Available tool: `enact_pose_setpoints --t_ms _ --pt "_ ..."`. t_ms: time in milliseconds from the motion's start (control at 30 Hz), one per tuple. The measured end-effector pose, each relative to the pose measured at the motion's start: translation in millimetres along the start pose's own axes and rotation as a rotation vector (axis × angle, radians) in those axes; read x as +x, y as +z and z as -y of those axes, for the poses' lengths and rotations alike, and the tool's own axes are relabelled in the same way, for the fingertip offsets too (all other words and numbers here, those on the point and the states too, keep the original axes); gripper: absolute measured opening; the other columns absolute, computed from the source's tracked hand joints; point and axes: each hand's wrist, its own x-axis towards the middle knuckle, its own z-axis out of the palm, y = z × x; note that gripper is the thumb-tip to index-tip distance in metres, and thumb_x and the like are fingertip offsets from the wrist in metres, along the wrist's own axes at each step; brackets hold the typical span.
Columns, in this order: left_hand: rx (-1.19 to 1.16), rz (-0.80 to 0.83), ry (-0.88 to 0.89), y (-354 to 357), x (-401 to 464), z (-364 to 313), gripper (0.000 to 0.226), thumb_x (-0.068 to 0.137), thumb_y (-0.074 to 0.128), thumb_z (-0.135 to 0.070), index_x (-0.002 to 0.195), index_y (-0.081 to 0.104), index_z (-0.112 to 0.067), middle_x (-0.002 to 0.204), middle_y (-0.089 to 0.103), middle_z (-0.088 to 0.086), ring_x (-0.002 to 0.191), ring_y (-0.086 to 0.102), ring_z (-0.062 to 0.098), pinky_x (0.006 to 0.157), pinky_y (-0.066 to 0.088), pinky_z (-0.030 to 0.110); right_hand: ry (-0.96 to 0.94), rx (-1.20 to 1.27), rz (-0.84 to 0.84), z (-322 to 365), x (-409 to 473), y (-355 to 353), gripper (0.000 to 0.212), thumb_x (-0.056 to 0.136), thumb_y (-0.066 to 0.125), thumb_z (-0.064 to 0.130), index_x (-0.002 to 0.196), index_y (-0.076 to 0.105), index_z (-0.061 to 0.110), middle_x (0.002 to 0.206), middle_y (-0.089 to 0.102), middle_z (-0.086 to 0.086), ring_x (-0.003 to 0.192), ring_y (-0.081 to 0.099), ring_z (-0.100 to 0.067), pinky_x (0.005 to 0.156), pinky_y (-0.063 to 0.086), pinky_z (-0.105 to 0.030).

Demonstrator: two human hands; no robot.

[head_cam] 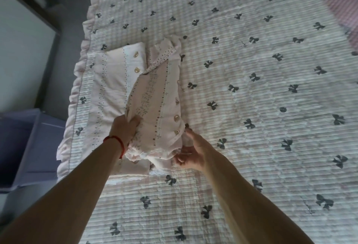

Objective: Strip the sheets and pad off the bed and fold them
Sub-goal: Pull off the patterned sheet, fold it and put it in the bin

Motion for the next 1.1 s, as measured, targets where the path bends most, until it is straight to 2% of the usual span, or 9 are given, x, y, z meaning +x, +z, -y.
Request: enact_pose_setpoints --t_ms 100,267,400,467,633,833,967,1033,1100 --pt "0.199 -0.069 0.114 -16.1 3.4 -0.2 0.03 0.096 0.064 -0.031 0.117 0.067 -0.011 0.1 0.073 0.012 0.092 0.069 0.034 0.083 0.06 0.047 -0.087 0.074 -0.051 6.1 -7.2 6.3 0.026 0.089 0.072 0.005 0.11 0.063 -0.004 0.106 0.068 -0.022 0.081 0.062 -0.029 0.094 0.054 -0.042" --pt "0.284 -0.053 0.163 -24.6 1.2 12.4 0.03 0.099 0.061 -0.028 0.122 0.065 -0.011 0.094 0.069 0.006 0.073 0.063 0.018 0.056 0.048 0.026 -0.168 0.164 -0.007 11.4 -7.0 9.0 0.045 0.091 0.074 0.035 0.116 0.061 0.0 0.115 0.068 -0.025 0.08 0.072 -0.031 0.046 0.058 -0.031" --pt "0.359 -0.041 0.183 -20.9 -1.4 25.7 0.032 0.098 0.061 -0.032 0.122 0.065 -0.011 0.094 0.07 0.008 0.073 0.064 0.02 0.053 0.046 0.023 -0.167 -0.247 0.025 18.6 6.7 22.3 0.094 0.072 0.071 0.078 0.138 0.058 0.012 0.133 0.064 -0.021 0.12 0.064 -0.036 0.106 0.049 -0.051" --pt "0.379 -0.059 0.207 -18.4 -3.7 27.1 0.03 0.098 0.06 -0.031 0.12 0.066 -0.012 0.091 0.071 0.009 0.073 0.066 0.023 0.056 0.051 0.025 -0.224 -0.403 -0.017 24.2 12.9 30.2 0.106 0.066 0.076 0.078 0.147 0.05 0.016 0.147 0.053 -0.012 0.137 0.049 -0.034 0.111 0.037 -0.053" --pt "0.304 -0.037 0.281 2.2 -38.5 15.4 0.029 0.1 0.058 -0.025 0.125 0.063 -0.013 0.096 0.07 0.002 0.072 0.065 0.007 0.045 0.048 0.012 -0.437 -0.452 -0.155 32.4 12.4 20.3 0.037 0.08 0.085 0.031 0.108 0.074 0.009 0.092 0.079 -0.008 0.086 0.075 -0.031 0.08 0.061 -0.048" --pt "0.086 0.331 0.337 85.6 -93.5 -30.7 0.021 0.096 0.063 -0.038 0.113 0.059 -0.025 0.097 0.072 -0.003 0.077 0.071 0.011 0.057 0.055 0.019 -1.089 -0.672 -0.318 116.4 -88.5 -37.5 0.02 0.088 0.076 0.032 0.1 0.072 0.016 0.083 0.076 -0.005 0.072 0.074 -0.019 0.056 0.059 -0.034" --pt "0.383 0.757 0.21 153.8 -107.1 -60.2 0.028 0.095 0.062 -0.028 0.12 0.055 -0.019 0.107 0.07 0.005 0.075 0.075 0.027 0.058 0.057 0.032 -1.536 -0.743 -0.504 154.9 -169.7 -107.5 0.01 0.093 0.073 0.022 0.098 0.064 0.021 0.079 0.07 0.006 0.065 0.068 -0.004 0.055 0.055 -0.022" --pt "0.492 0.633 0.302 176.9 -103.3 -68.5 0.035 0.088 0.059 -0.039 0.121 0.056 -0.027 0.114 0.068 0.001 0.096 0.071 0.025 0.082 0.06 0.038 -1.517 -1.057 -0.5 156.2 -171.0 -149.3 0.02 0.094 0.069 0.024 0.11 0.063 0.033 0.094 0.07 0.012 0.078 0.07 -0.015 0.066 0.058 -0.033" --pt "0.434 0.594 0.328 200.0 -97.2 -77.8 0.038 0.089 0.061 -0.04 0.125 0.057 -0.027 0.121 0.066 -0.002 0.109 0.064 0.02 0.094 0.056 0.042 -1.115 -1.682 -0.58 150.4 -151.3 -186.0 0.039 0.091 0.064 0.034 0.129 0.056 0.038 0.119 0.066 0.012 0.107 0.066 -0.018 0.085 0.053 -0.033"
